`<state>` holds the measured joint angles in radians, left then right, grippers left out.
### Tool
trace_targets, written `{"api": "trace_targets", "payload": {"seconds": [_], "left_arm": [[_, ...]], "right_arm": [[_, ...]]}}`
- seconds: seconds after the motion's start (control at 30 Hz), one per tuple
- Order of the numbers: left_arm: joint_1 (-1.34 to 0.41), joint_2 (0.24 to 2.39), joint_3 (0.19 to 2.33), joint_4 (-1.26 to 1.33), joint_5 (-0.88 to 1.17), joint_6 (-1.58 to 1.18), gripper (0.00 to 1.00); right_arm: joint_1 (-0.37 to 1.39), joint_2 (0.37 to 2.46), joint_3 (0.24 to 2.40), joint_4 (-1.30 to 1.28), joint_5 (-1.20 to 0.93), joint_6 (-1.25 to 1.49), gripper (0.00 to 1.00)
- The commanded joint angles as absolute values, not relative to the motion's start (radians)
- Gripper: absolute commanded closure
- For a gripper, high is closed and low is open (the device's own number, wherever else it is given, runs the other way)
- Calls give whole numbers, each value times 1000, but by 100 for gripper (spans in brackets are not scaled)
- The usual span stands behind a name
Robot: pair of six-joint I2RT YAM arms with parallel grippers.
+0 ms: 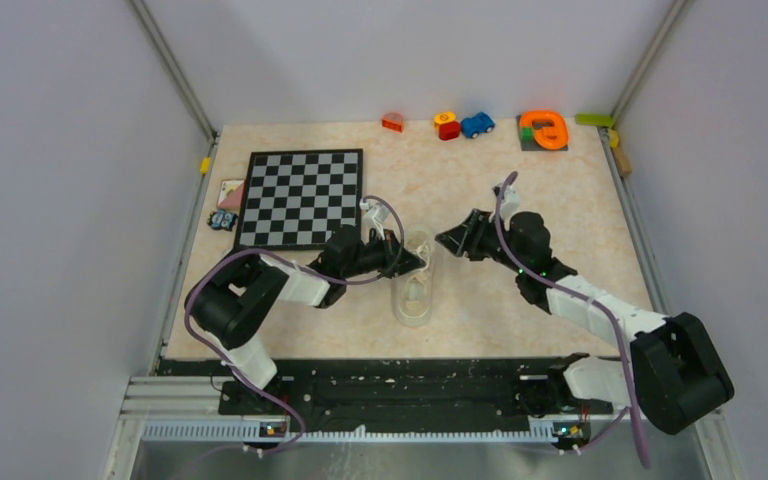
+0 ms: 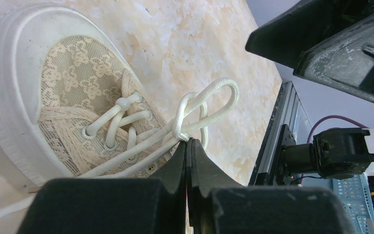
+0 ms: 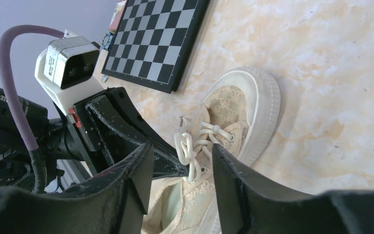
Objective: Tie the shoes
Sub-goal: Cross the shoelace with the shoelace.
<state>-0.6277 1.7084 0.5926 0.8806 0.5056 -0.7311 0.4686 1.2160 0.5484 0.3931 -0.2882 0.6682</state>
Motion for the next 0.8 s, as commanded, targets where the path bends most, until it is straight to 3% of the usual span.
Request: {"api": "trace_targets", "payload": {"seconds": [0.0,0.13,0.2,0.77], "left_arm": [[-622,1708,612,883,520,-718,100],[-621,1707,612,884,520,-718,100],[-621,1708,613,881,521,-718,100],[-612,1708,620,869,526,-725,100]], "right_arm": [[440,1149,499,362,-270,635,60],[438,1194,485,380,-311,599,81],[438,1238,492,402,-355,587,87],[503,1393,561,480,-444,532,88]]}}
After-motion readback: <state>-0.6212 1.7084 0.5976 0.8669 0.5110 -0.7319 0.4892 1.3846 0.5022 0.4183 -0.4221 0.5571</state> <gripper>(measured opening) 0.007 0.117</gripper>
